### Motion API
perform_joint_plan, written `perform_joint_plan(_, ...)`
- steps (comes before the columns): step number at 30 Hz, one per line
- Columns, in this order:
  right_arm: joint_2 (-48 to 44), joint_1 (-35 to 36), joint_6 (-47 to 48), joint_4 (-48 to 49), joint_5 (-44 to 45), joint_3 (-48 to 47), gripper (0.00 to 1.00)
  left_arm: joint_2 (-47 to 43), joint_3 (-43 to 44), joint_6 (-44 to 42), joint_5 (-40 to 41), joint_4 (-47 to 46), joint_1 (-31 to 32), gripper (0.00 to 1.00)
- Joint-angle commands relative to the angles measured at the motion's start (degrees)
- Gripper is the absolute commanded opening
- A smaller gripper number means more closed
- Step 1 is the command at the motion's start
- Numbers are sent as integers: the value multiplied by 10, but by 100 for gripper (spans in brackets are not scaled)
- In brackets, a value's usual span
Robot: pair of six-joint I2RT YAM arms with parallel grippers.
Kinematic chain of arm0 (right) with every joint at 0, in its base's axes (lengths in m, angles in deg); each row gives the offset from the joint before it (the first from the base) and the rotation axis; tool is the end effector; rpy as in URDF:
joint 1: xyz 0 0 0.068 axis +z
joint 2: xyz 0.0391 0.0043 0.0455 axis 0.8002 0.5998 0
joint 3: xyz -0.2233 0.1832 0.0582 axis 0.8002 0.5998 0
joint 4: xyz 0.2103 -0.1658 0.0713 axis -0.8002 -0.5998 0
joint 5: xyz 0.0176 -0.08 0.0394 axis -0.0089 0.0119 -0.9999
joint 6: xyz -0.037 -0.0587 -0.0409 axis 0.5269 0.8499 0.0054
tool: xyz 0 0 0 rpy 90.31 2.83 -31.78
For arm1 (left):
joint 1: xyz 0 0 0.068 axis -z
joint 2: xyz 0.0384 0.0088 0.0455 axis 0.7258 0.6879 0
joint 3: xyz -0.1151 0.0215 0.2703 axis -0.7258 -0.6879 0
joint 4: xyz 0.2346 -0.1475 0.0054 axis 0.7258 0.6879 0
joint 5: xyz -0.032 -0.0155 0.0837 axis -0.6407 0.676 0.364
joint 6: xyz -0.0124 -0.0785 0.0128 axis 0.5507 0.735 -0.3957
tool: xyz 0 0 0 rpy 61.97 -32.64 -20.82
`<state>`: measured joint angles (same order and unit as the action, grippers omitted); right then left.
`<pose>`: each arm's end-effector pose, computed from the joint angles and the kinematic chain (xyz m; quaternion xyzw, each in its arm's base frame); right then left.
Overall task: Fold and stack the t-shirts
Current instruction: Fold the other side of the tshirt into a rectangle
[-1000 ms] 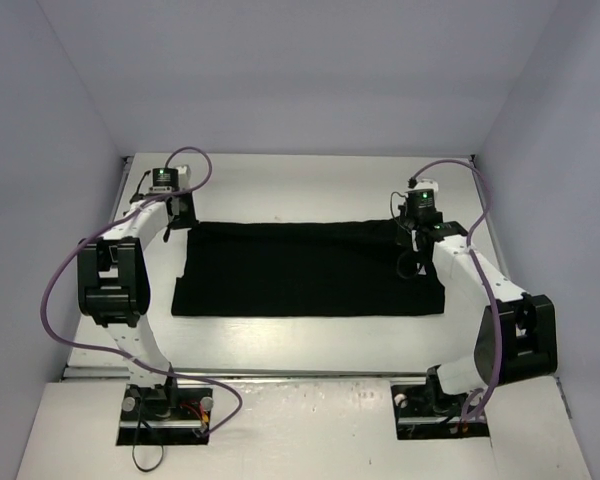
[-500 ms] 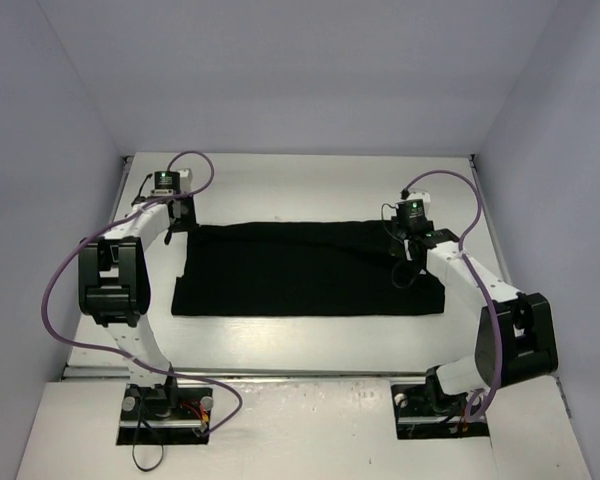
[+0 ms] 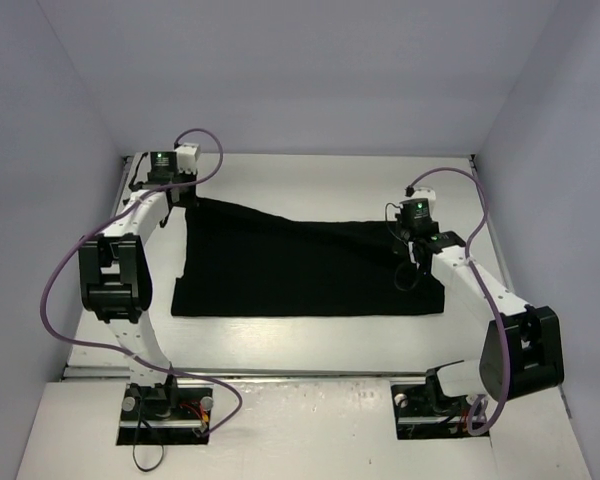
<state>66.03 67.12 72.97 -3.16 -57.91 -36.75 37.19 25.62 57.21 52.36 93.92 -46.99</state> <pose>0.3319 0.0693 0.2509 0.0522 0.8757 0.0385 0.4784 0.4857 -0.0111 0.2525 0.0615 0.8882 -0.0874 0.4469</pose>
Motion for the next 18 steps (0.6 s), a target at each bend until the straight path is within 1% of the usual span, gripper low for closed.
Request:
perform_joint_plan(1,-42,4,0,19,16,4,0,-27,-39,-45,-28,-49,-1,2)
perform_joint_plan(4,-55,4,3,17,13,9,0,-53,-80,-52,-32,-76,-1,2)
perform_joint_plan(8,-62,4,3,15,13,15,0,-74,-119,-60,-25,-88,-1,2)
perform_joint_plan(13,-65,4,-4,11,15,23,0,-88,-139,-51,-6,-92,-2,2)
perform_joint_plan(18,-69,4,-7,10,12,31,0,-95,-158,-42,-4,-102,-3,5)
